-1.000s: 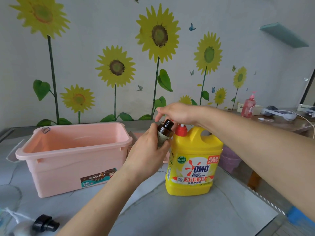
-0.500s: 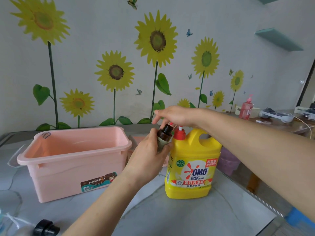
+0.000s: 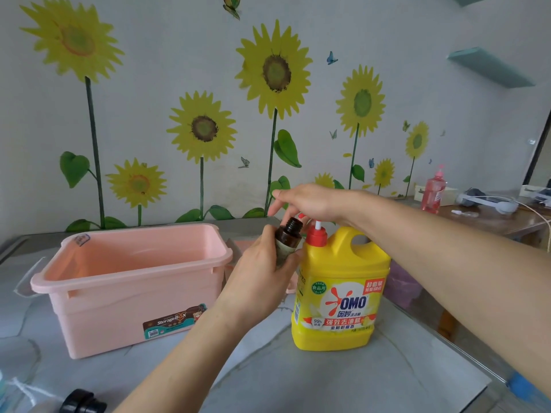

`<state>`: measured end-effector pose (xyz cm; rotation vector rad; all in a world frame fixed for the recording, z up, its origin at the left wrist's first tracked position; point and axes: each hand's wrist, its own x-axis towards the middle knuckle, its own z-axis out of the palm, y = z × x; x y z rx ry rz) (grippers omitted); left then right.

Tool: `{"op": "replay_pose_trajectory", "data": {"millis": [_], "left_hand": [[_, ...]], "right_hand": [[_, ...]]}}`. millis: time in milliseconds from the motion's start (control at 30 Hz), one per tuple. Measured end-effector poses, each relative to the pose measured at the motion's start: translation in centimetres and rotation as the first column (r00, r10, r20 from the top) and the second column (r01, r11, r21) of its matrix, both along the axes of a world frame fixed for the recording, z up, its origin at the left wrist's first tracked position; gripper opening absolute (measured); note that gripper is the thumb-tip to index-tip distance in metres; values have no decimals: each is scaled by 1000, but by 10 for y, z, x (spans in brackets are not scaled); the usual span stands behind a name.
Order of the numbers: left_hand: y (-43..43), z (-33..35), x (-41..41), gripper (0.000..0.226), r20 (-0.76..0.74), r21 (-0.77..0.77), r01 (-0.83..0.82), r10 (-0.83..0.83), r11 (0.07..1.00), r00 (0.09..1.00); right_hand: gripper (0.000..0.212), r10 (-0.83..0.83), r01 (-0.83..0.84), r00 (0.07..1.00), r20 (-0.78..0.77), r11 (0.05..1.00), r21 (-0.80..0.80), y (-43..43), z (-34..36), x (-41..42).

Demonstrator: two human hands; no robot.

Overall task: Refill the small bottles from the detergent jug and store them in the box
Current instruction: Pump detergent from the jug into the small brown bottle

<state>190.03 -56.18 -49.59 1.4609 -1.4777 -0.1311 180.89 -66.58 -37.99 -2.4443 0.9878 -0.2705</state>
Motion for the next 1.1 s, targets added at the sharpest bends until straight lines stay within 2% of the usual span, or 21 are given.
{"op": "replay_pose_trajectory", "data": {"millis": [133, 300, 467, 533, 633, 800, 867, 967, 1100], "left_hand": [[0, -3, 0, 22, 0, 10, 2, -2, 1000, 1000], [1, -3, -3, 23, -7, 12, 12, -12, 1000, 1000], [0, -2, 0, 22, -4, 13, 8, -7, 1000, 1000], [0, -4, -1, 22, 0, 19, 4, -4, 1000, 1000], [0, -4, -1, 23, 0, 20, 5, -5, 1000, 1000], [0, -3, 1, 24, 5, 17, 0, -1, 1000, 1000], [1, -4, 0, 25, -1, 22, 2, -2, 1000, 1000], [1, -3, -1, 24, 1, 20, 5, -6, 1000, 1000], [0, -2, 1, 23, 3, 13, -2, 2, 1000, 1000]], "right_hand": [[50, -13, 7, 997, -77, 997, -80, -2, -6, 5], [52, -1, 2, 999, -45, 1000, 7, -3, 2, 0], [52, -16, 1, 994, -109, 991, -132, -5, -6, 6], [53, -11, -2, 991, -131, 995, -101, -5, -2, 6], [52, 13, -14, 996, -88, 1000, -17, -6, 2, 3], [51, -25, 11, 994, -103, 991, -136, -7, -8, 7], [52, -13, 3, 994, -109, 996, -91, -6, -4, 6], [52, 8, -8, 999, -40, 1000, -11, -4, 2, 4], [50, -20, 15, 998, -51, 995, -102, -4, -7, 4]]}}
